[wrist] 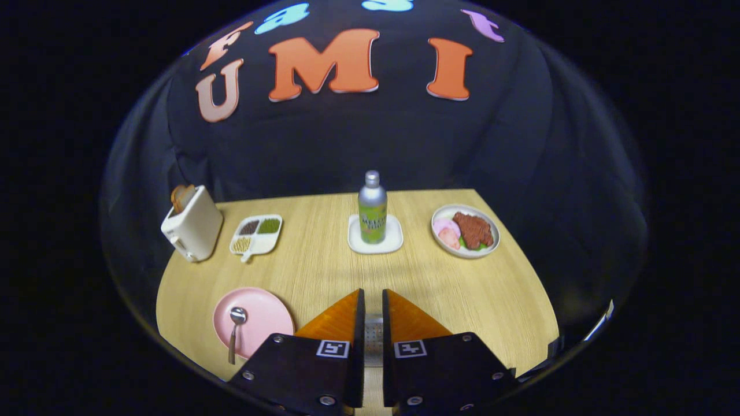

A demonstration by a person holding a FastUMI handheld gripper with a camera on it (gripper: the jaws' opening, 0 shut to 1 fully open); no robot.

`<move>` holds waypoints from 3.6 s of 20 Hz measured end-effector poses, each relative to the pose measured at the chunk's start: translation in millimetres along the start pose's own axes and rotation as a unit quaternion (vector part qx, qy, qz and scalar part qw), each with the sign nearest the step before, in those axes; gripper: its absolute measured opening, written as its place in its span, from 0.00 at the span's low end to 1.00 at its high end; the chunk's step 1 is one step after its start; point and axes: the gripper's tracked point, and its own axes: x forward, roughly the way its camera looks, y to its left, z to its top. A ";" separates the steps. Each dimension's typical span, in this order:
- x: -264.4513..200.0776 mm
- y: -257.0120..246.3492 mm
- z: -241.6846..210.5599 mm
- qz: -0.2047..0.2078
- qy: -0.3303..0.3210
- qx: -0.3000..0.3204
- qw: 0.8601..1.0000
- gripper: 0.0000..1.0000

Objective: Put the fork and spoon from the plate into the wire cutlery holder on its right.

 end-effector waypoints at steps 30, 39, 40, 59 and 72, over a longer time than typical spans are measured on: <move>2.8 256.5 -112.2 0.133 0.017 -0.079 0.988 0.92; 19.1 257.3 -233.4 0.118 0.214 -0.128 0.961 0.67; 19.7 256.2 -240.2 0.113 0.232 -0.131 0.957 0.66; 4.8 207.9 -185.2 0.082 0.209 -0.037 0.974 0.06; -26.6 76.6 -91.8 0.004 0.117 -0.005 0.993 0.05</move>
